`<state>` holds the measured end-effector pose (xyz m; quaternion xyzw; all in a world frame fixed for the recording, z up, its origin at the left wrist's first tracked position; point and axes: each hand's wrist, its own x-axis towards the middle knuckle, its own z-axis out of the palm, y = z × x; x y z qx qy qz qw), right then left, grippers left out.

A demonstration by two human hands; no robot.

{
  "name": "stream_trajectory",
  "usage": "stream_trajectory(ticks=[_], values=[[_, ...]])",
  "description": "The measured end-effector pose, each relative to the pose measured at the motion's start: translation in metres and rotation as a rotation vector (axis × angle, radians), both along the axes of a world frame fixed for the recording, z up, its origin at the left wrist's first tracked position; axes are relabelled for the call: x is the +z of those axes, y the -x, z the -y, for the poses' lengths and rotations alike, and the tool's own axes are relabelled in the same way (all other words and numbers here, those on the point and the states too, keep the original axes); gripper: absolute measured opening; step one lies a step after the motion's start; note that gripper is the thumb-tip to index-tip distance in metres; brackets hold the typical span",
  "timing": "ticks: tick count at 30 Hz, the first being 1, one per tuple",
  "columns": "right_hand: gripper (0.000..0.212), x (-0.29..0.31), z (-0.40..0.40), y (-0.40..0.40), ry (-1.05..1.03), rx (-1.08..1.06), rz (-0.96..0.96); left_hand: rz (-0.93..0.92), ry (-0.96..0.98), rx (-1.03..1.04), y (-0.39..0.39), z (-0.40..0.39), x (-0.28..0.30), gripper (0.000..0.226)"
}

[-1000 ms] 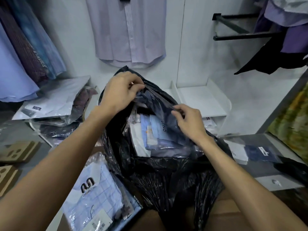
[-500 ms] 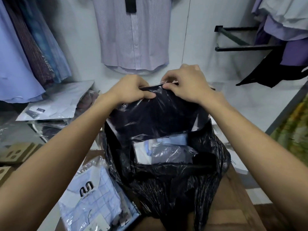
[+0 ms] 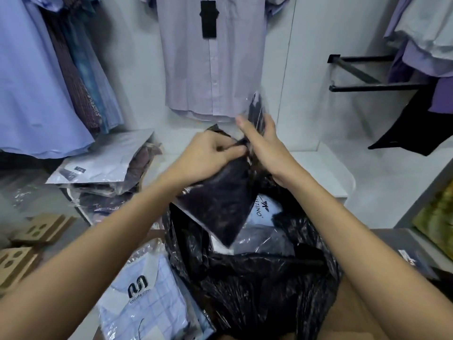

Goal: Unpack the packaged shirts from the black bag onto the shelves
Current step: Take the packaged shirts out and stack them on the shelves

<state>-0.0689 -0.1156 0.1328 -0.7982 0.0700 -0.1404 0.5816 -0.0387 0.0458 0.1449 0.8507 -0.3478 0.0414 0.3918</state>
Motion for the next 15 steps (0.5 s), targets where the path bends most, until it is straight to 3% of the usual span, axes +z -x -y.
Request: stream_trajectory(ticks=[1, 2, 4, 7, 10, 11, 13, 15], values=[[0.101, 0.004, -0.004, -0.002, 0.061, 0.006, -0.028, 0.043, -0.014, -0.006, 0.007, 0.007, -0.008, 0.042], [0.081, 0.006, -0.006, -0.002, 0.169, 0.01, -0.059, 0.079, -0.022, -0.004, 0.013, 0.013, -0.015, 0.04], [0.024, 0.005, 0.001, -0.004, 0.425, -0.042, -0.065, 0.016, -0.057, -0.058, 0.022, 0.018, -0.027, 0.033], [0.035, 0.003, 0.019, -0.004, 0.528, -0.044, 0.043, -0.262, -0.052, -0.228, 0.024, 0.012, -0.034, 0.018], [0.03, 0.006, 0.025, 0.001, 0.463, -0.016, 0.176, -0.218, 0.279, 0.026, 0.004, 0.009, -0.042, 0.015], [0.025, 0.007, 0.027, 0.002, 0.424, -0.011, 0.204, -0.198, 0.39, 0.154, -0.007, 0.008, -0.048, 0.019], [0.019, 0.012, 0.03, 0.004, 0.355, 0.01, 0.252, -0.265, 0.589, 0.353, -0.027, 0.003, -0.055, 0.049], [0.017, 0.021, 0.032, 0.007, 0.177, 0.049, 0.309, -0.489, 0.73, 0.422, -0.046, -0.008, -0.056, 0.079]])
